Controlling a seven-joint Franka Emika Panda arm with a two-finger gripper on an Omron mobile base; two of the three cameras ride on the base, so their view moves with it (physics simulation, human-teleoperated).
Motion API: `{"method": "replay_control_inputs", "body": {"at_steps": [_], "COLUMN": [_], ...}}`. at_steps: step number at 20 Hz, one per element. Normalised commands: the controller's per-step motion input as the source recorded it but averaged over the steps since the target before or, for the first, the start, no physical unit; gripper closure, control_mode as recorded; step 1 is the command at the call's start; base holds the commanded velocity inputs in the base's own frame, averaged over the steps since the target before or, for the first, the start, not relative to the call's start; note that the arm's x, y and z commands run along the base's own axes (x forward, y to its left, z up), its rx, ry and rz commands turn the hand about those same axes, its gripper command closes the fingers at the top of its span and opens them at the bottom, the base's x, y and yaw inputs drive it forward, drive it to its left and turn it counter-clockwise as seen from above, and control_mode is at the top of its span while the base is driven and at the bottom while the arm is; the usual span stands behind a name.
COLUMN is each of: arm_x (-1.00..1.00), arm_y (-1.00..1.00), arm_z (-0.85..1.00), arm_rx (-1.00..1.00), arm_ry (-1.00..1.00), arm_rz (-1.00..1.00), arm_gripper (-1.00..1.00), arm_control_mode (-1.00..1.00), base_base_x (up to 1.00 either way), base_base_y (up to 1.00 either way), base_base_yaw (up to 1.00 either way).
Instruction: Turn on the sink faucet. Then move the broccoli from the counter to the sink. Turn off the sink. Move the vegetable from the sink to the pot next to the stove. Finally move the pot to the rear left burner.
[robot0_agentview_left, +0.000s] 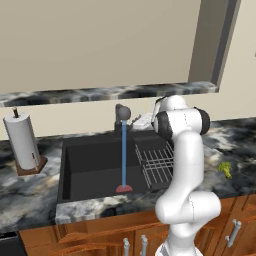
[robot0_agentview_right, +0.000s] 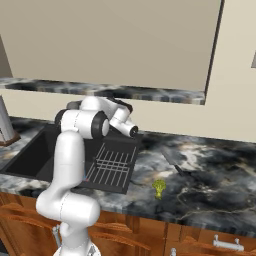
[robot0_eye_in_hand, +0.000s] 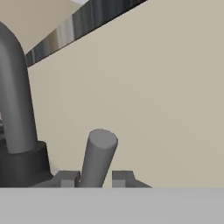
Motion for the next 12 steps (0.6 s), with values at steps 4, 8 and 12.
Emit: {"method": "replay_control_inputs", "body": {"at_steps": [4, 8, 12], "arm_x": [-0.08, -0.09, -0.16], "arm_y": [-0.79, -0.65, -0.27], "arm_z": [-0.52, -0.37, 0.03], "arm_rx": [0.02, 0.02, 0.02], "arm_ry": [0.01, 0.02, 0.01], "arm_rz": [0.02, 0.01, -0.02], "arm_gripper": [1.0, -1.0, -1.0], "arm_control_mode": [-1.0, -1.0, -1.0], "base_base_x": [0.0, 0.0, 0.0], "base_base_y": [0.0, 0.0, 0.0], "base_base_yaw": [0.0, 0.0, 0.0]}}
